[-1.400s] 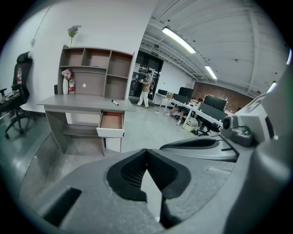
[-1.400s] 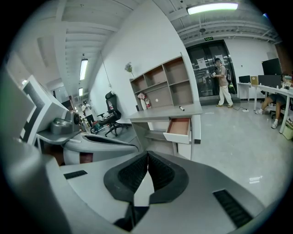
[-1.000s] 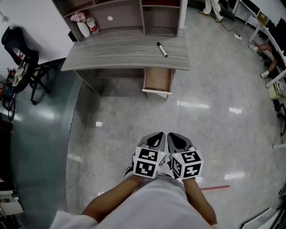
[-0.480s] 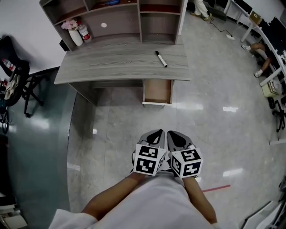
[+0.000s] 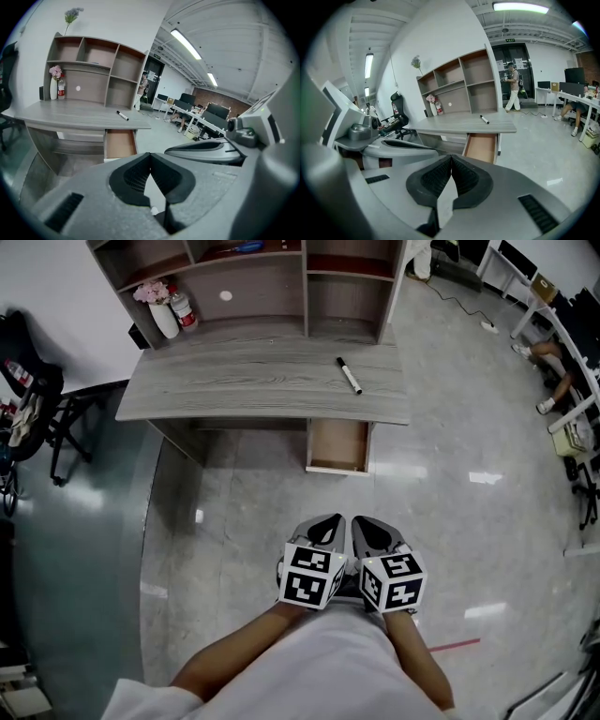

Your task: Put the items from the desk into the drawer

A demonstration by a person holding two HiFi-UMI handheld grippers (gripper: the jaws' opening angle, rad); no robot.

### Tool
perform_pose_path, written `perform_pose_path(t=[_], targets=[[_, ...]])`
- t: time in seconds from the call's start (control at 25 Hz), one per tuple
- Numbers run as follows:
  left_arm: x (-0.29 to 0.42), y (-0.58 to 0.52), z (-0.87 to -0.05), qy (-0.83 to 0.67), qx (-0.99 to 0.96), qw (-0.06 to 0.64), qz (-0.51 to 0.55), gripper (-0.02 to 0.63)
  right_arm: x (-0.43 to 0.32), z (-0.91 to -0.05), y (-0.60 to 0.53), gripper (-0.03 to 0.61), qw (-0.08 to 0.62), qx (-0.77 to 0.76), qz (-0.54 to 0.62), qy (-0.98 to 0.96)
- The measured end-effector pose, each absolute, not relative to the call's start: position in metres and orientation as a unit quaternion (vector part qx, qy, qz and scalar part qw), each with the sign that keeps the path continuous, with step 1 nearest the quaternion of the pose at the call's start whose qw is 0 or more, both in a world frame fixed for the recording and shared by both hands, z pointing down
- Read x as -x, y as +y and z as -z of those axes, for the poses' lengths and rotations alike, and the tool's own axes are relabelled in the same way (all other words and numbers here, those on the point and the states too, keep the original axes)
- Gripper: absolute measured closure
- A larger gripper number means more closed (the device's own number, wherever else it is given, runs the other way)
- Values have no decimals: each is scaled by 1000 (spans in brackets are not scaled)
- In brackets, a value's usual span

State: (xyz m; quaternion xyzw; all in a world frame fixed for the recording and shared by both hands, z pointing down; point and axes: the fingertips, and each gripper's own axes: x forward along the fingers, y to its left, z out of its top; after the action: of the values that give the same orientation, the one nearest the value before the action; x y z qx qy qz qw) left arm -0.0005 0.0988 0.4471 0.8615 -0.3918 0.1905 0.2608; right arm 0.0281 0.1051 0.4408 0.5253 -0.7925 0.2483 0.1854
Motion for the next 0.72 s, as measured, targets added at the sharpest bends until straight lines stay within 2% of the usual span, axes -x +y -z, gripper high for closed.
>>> perform_pose_path(t=[0.72], targets=[[-35, -12, -460, -452, -825, 273, -202, 609, -61, -451, -12, 577, 195, -453, -254, -832]])
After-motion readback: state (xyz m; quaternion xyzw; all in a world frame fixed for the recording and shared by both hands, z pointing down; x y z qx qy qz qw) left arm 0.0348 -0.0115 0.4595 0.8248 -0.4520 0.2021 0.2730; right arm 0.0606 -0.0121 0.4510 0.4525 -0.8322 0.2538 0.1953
